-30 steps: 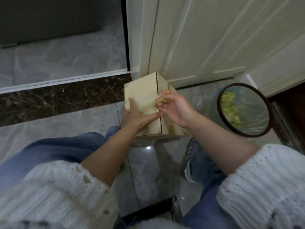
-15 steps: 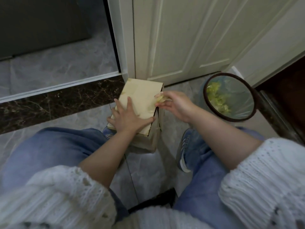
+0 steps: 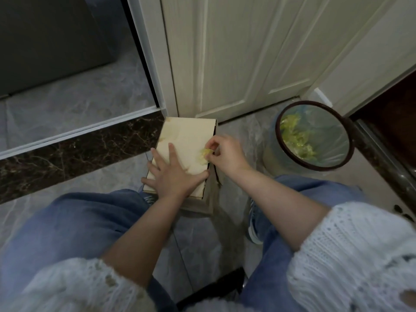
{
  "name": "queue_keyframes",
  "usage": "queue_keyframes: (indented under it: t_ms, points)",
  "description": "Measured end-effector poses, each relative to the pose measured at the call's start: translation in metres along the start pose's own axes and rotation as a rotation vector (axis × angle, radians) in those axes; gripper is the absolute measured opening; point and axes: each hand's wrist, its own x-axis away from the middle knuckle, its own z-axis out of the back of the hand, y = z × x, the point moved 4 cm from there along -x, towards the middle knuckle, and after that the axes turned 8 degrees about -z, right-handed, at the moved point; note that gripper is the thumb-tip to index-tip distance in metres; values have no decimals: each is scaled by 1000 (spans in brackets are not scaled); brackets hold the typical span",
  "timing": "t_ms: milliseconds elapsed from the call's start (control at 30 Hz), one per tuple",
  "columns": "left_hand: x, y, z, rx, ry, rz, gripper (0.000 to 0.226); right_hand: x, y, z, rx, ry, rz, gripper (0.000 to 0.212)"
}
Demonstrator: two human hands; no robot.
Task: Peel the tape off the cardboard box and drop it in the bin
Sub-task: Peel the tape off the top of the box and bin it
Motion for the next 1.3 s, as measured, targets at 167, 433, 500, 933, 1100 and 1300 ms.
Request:
queue_keyframes:
  t_ms: [167, 433, 500, 933, 1100, 1300]
  points:
    - [1, -4, 5, -13, -33, 0, 128, 25, -15, -7, 272, 20, 164, 40]
    - [10, 7, 5, -51, -75, -7, 137, 14, -4, -3, 172, 29, 53, 19]
    - [8, 4, 9, -43, -84, 0, 138, 9, -2, 7, -140, 86, -114, 17]
    - [-1, -4, 12, 3, -99, -9, 139, -54, 85, 131, -550, 303, -594, 16]
    - [-1, -3, 11, -19, -57, -8, 137, -48, 148, 172, -734, 377, -761, 25]
    - [-5, 14, 3, -45, -38, -32, 137, -49, 180, 163, -732, 531, -925, 32]
